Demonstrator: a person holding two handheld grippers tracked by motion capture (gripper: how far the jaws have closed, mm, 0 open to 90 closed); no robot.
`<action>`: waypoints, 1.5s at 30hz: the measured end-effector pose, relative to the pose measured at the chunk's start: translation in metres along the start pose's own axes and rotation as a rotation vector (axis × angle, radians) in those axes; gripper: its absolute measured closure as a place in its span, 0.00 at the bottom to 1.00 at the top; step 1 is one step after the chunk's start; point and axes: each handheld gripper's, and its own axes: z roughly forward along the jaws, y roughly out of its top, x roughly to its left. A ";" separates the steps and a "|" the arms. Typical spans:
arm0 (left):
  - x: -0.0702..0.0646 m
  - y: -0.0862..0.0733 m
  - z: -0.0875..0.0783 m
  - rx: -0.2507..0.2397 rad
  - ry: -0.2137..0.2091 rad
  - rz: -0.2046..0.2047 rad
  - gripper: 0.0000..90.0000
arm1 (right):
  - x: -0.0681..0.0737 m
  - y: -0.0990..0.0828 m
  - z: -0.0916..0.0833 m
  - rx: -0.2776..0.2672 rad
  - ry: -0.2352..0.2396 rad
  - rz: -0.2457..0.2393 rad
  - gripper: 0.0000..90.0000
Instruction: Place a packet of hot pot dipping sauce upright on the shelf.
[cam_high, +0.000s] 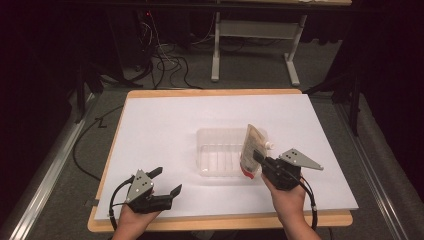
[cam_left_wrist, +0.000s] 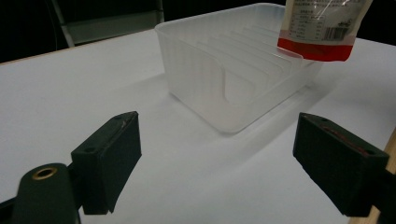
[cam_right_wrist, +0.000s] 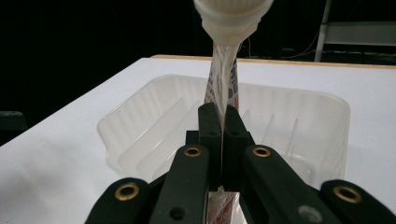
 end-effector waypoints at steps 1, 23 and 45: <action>0.000 0.000 0.000 0.000 -0.001 -0.001 0.17 | 0.000 0.001 0.002 0.000 -0.002 0.000 1.00; 0.001 0.000 0.000 0.000 -0.004 0.000 0.17 | -0.011 0.009 0.049 0.022 -0.091 -0.027 1.00; 0.000 0.000 0.001 -0.002 -0.003 0.002 0.17 | -0.009 -0.008 0.072 0.060 -0.142 -0.076 1.00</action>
